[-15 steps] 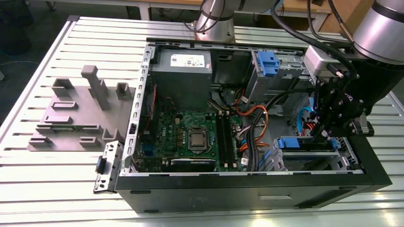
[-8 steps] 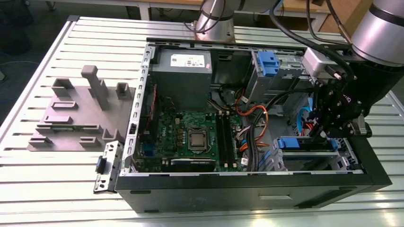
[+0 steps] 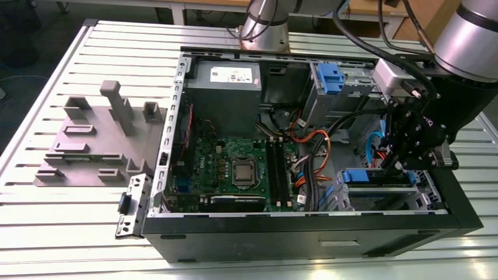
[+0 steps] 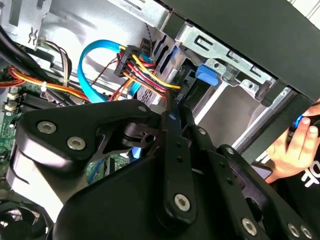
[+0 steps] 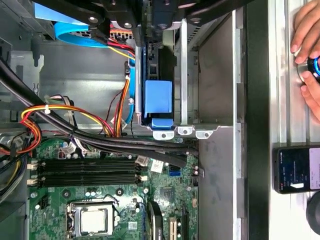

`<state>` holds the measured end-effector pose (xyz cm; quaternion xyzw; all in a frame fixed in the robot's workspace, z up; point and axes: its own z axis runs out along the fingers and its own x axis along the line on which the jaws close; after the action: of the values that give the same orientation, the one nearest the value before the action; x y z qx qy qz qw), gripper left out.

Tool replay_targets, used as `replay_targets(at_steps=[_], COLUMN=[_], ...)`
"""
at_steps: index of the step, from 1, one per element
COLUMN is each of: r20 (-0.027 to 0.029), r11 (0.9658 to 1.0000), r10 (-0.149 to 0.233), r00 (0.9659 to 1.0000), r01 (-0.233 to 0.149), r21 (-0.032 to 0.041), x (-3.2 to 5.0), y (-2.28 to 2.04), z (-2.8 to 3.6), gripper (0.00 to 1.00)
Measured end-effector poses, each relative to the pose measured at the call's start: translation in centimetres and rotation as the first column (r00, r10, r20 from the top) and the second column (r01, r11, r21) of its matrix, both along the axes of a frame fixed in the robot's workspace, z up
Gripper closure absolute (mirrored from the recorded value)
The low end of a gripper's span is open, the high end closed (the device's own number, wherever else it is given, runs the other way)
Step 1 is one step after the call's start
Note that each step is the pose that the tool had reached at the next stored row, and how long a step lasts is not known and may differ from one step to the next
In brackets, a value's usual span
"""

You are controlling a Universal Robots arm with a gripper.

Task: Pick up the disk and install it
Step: 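Insert the first disk wire, then insert the second disk wire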

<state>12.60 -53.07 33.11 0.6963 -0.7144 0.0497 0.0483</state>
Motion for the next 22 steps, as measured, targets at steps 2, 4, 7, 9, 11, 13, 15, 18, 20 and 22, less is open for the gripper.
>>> replay_targets(at_steps=[2, 4, 7, 9, 11, 13, 15, 18, 20, 22], r20=[-0.0023, -0.0042, -0.0064, -0.0068, -0.0068, -0.0068, -0.0068, -0.0068, -0.0068, -0.0068], r11=[1.0000, 1.0000, 1.0000, 0.9999, 0.9999, 0.9999, 0.9999, 0.9999, 0.9999, 0.9999], r10=[0.000, 0.000, 0.000, 0.000, 0.000, 0.000, 0.000, 0.000, 0.000, 0.000], r00=[1.0000, 1.0000, 1.0000, 1.0000, 1.0000, 1.0000, 1.0000, 1.0000, 1.0000, 1.0000], r01=[0.000, 0.000, 0.000, 0.000, 0.000, 0.000, 0.000, 0.000, 0.000, 0.000], r21=[0.0023, 0.0047, 0.0098, 0.0108, 0.0108, 0.0106, 0.0106, 0.0106, 0.0107, 0.0106], x=[0.02, 0.02, 0.04, 0.05, 0.05, 0.06, 0.06, 0.06, 0.07, 0.07], y=[0.00, -0.01, 0.00, 0.00, 0.00, 0.00, 0.00, 0.00, 0.00, 0.00], z=[0.46, 0.64, 0.77, 0.77, 0.78, 0.78, 0.78, 0.78, 0.78, 0.79], gripper=[0.76, 0.76, 0.76, 0.78, 0.84, 0.89, 0.89, 0.89, 0.89, 0.89])
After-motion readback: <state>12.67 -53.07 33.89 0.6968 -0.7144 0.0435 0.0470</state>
